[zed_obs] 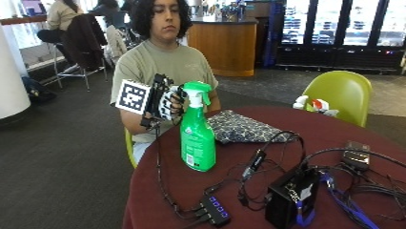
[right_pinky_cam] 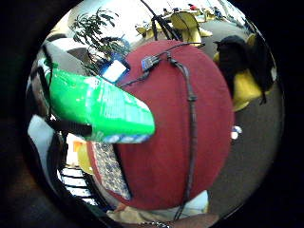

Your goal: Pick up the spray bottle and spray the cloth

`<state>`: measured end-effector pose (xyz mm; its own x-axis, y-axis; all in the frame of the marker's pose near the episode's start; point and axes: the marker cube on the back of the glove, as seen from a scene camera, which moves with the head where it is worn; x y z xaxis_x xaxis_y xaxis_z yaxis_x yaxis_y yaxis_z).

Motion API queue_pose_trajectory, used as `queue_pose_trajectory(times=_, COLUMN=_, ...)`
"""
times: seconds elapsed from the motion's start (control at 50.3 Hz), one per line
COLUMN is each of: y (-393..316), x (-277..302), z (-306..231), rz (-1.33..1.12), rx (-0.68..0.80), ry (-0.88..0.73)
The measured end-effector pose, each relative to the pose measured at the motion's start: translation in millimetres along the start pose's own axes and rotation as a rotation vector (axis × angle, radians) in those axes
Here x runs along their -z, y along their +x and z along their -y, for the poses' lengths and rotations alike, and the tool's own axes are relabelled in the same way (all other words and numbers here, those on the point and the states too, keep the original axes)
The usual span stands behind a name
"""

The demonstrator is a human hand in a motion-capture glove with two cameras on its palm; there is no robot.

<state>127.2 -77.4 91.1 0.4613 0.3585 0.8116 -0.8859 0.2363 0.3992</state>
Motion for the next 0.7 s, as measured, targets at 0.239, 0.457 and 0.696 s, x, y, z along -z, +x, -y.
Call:
queue_pose_trajectory(times=0.239, y=9, x=-4, z=1, rz=0.049, rx=0.008, ry=-0.022)
queue_pose_trajectory(times=0.457, y=-5, x=24, z=-24, rz=-0.079, rx=-0.026, ry=-0.177)
queue_pose_trajectory(times=0.696, y=-9, x=62, z=-61, rz=-0.264, rx=0.080, ry=-0.279)
